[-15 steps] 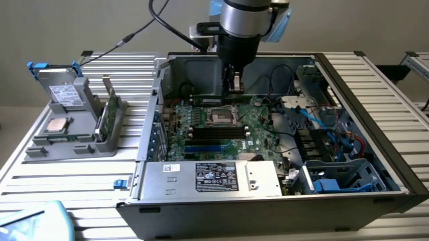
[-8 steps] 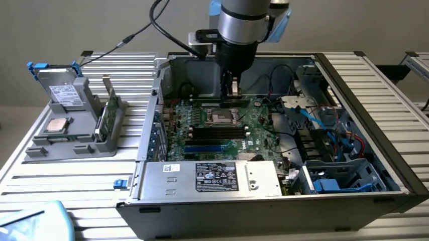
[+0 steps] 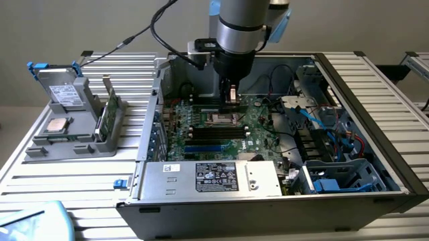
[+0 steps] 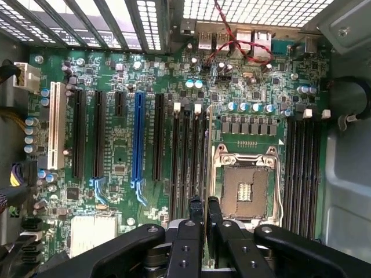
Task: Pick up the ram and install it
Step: 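Insert the ram into the slot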
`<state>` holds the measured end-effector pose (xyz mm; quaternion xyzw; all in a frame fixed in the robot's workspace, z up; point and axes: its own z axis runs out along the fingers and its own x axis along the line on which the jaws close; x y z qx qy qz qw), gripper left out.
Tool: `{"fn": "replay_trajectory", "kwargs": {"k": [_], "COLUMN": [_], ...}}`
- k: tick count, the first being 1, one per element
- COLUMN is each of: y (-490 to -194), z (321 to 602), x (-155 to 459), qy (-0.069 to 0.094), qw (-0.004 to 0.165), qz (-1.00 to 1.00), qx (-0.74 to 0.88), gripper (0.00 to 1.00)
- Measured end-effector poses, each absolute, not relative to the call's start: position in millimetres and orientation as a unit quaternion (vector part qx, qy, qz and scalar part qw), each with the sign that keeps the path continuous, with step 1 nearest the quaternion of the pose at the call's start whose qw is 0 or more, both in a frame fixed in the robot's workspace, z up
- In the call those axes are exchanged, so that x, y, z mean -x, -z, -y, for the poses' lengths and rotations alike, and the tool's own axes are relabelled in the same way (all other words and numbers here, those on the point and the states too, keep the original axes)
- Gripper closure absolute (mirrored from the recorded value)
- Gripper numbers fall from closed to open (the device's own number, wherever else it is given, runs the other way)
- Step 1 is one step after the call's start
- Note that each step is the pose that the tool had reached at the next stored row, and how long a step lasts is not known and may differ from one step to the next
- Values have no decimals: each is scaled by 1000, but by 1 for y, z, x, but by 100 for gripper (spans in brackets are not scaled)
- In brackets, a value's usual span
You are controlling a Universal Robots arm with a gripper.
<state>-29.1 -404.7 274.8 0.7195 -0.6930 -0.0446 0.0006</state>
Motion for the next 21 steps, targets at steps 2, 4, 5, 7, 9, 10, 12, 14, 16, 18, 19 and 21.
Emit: {"fn": "replay_trajectory", "kwargs": {"k": [2,4,5,7,9,10,12,14,16,18,19,21], "y": [-271,-268,-266,-262,-258,-257,-253,-250,-248,-248,-247,-247], "z": [406,407,407,409,410,411,411,411,411,411,411,411], "x": [30,30,31,31,31,31,31,31,31,31,31,31], "qy": [44,44,44,44,44,44,44,43,40,34,31,26], "qw": [0,0,0,0,0,0,0,1,4,10,13,18], "qz": [693,694,694,694,694,694,694,694,695,695,696,697], "qx": [-719,-719,-718,-718,-718,-718,-718,-718,-718,-718,-718,-717], "gripper": [85,85,85,85,85,85,85,85,85,85,85,85]}}
